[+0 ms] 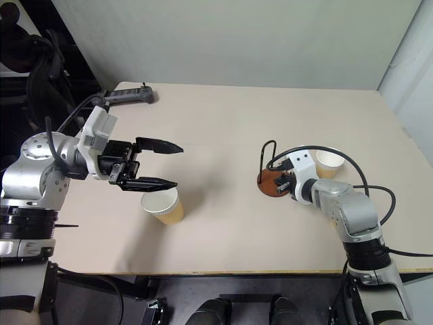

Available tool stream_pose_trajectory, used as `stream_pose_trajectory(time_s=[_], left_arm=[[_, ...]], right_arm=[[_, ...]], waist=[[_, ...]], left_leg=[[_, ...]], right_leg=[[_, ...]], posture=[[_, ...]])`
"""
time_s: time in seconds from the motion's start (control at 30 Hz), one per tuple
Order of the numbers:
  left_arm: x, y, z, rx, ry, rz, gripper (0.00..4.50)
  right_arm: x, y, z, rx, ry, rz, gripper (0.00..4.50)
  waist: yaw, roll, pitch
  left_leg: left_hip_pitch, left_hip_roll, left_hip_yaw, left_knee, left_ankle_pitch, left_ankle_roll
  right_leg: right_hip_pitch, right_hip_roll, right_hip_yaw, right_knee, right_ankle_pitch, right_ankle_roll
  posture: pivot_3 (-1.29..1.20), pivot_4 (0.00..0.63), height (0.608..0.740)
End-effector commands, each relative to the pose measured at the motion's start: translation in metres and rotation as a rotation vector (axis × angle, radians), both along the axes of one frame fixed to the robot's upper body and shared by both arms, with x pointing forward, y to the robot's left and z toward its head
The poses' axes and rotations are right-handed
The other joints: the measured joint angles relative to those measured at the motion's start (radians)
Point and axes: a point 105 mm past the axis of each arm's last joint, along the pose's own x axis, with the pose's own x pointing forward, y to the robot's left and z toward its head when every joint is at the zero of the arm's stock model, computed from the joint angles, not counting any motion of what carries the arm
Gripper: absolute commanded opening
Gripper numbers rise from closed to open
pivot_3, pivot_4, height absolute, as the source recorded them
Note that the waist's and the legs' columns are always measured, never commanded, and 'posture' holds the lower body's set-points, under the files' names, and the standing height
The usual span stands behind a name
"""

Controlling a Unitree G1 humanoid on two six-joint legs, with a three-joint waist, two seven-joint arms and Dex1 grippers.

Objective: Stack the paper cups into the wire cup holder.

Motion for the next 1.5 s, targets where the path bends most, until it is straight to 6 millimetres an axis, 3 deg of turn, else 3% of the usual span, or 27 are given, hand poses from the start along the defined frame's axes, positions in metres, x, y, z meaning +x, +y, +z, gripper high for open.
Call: stream_pose_trajectory(time_s=[0.03,0.7,1.23,1.5], left_arm=[[-0.004,0.0,0.009,0.014,-0.042,-0.043,4.5],[-0.001,0.003,0.009,0.011,-0.051,-0.037,4.5],[0.001,0.0,0.013,0.011,-0.06,-0.045,4.5],[0.002,0.0,0.014,0.012,-0.06,-0.044,4.5]], right_arm=[[0.002,-0.001,0.014,0.012,-0.042,0.012,0.03],[-0.024,0.035,0.024,-0.02,0.042,0.426,0.03],[-0.055,0.046,0.015,-0.07,0.064,0.55,0.03],[-0.059,0.045,0.011,-0.091,0.061,0.574,0.03]], waist=[[0.0,0.0,0.0],[0.0,0.0,0.0],[-0.001,0.0,0.0],[-0.001,0.0,0.0]], left_leg=[[0.0,0.0,0.0,0.0,0.0,0.0],[-0.001,0.0,0.001,0.0,0.0,0.0],[-0.001,0.001,0.001,0.0,0.0,0.0],[-0.001,0.001,0.001,0.0,0.001,0.001]], right_leg=[[0.0,0.0,0.0,0.0,0.0,0.0],[-0.001,0.0,0.0,0.0,0.0,0.0],[-0.001,0.0,0.0,0.0,0.0,0.0],[-0.001,0.0,0.0,0.0,0.0,0.0]], posture=[[0.0,0.15,0.74],[0.0,0.15,0.74],[0.0,0.15,0.74],[0.0,0.15,0.74]])
